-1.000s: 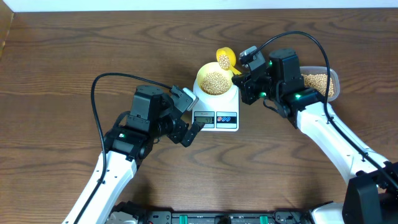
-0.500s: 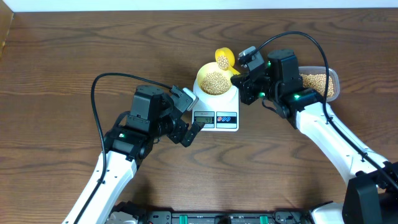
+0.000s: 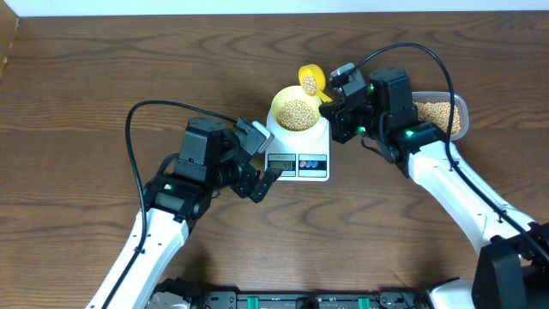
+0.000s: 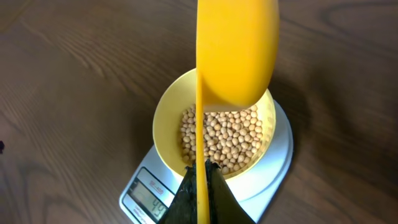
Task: Scoop item into bowl and weigh 50g on scale
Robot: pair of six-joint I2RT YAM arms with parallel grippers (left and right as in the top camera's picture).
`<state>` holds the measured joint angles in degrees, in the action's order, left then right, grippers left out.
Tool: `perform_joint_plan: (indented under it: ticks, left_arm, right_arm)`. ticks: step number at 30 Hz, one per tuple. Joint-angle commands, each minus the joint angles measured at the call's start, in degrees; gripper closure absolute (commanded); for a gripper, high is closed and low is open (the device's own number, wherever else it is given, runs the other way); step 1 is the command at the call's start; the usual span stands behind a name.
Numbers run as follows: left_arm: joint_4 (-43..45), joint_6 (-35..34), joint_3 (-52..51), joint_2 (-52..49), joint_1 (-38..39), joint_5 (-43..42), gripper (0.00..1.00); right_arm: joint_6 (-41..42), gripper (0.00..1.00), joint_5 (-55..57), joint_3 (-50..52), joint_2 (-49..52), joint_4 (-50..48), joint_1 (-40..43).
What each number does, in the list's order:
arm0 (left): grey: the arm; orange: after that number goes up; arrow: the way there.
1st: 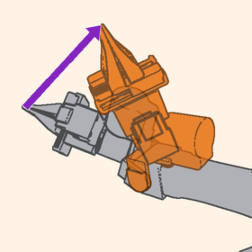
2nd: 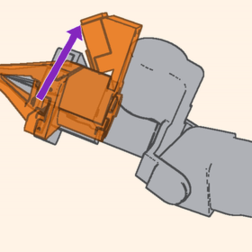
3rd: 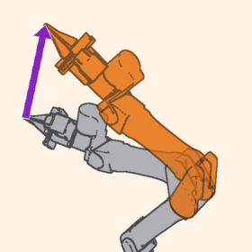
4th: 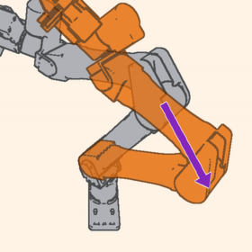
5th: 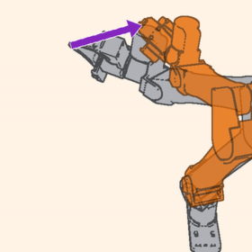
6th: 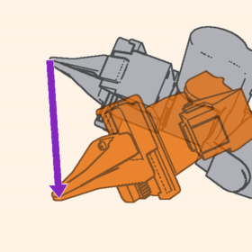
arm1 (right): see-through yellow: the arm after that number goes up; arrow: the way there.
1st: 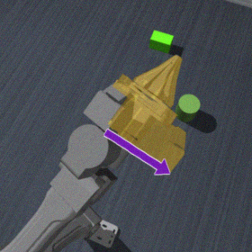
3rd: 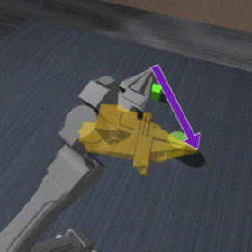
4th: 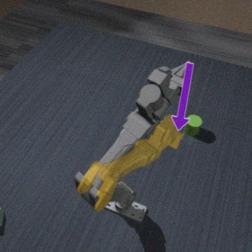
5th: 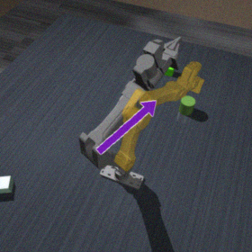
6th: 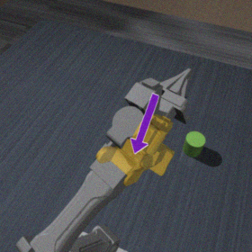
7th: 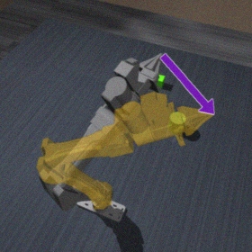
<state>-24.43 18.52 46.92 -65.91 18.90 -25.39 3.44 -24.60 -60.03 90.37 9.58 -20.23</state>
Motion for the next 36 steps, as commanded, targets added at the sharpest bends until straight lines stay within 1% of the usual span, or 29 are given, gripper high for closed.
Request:
perform_joint_plan:
  ticks: [1, 5, 9, 15, 17, 24, 30, 32, 36]
  left_arm:
    - [-0.15, 1.16, -0.63, -0.33, -0.17, -0.55, 0.0]
    - [-0.15, 1.14, -0.63, -0.33, -0.17, -0.55, 0.0]
    - [-0.15, 1.14, -0.63, -0.33, -0.17, -0.55, 0.0]
    - [-0.15, 1.16, -0.63, -0.33, -0.17, -0.55, 0.0]
    - [-0.15, 1.14, -0.63, -0.33, -0.17, -0.55, 0.0]
    - [-0.15, 1.16, -0.63, -0.33, -0.17, -0.55, 0.0]
    - [-0.15, 1.14, -0.63, -0.33, -0.17, -0.55, 0.0]
    - [-0.15, 1.14, -0.63, -0.33, -0.17, -0.55, 0.0]
    - [-0.15, 1.14, -0.63, -0.33, -0.17, -0.55, 0.0]
  right_arm:
    - [7.26, 0.99, -1.36, -0.17, 0.31, 0.07, -0.15]
    - [12.13, 0.99, -5.99, -0.17, 0.28, 0.26, 0.46]
    - [15.21, 0.99, -9.57, -0.17, 0.28, 0.31, 1.03]
    - [16.74, 0.99, -10.54, -0.17, 0.28, 0.24, 1.16]
    - [18.64, 0.99, -10.51, -0.17, 0.28, 0.17, 1.18]
    - [19.63, 0.99, -10.49, -0.17, 0.28, -0.28, 1.29]
    - [22.91, 0.99, -10.88, -0.17, 0.28, -0.39, 3.13]
    - [22.91, 0.99, -12.44, -0.17, 0.28, -0.39, 4.09]
    - [24.3, 0.99, -19.02, -0.17, 0.28, -0.37, 7.13]
